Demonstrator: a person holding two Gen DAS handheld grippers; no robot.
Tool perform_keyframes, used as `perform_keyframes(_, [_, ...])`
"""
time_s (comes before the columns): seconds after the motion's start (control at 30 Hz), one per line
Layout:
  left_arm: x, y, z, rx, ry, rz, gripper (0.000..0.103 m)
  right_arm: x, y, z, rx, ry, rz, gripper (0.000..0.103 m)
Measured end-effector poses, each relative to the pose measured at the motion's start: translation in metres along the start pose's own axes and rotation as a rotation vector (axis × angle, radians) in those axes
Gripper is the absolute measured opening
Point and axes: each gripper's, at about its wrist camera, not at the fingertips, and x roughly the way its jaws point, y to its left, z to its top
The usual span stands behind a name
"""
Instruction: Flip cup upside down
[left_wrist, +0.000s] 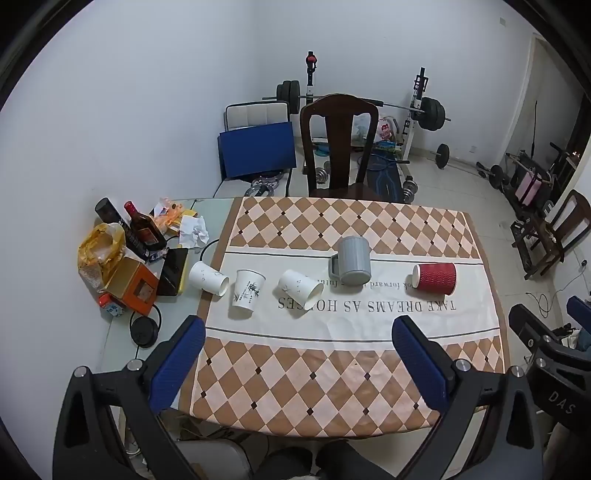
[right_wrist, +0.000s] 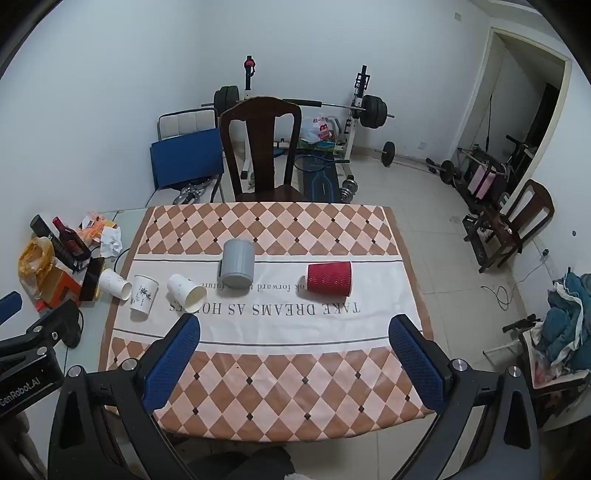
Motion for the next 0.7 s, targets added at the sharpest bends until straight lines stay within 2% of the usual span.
perform_keyframes(0.27, [-0.001,0.001,-0.001,0.000,-0.003,0.007,0.103,0.004,0.005,-0.003,-0.008,-0.007,-0.034,0.103])
perform_keyframes(0.7, [-0.003,0.001,-0.002,0.000,-0.001,0.010,0.103,0.008,-0.001,-0.003,-0.003,-0.008,-0.020,0.103])
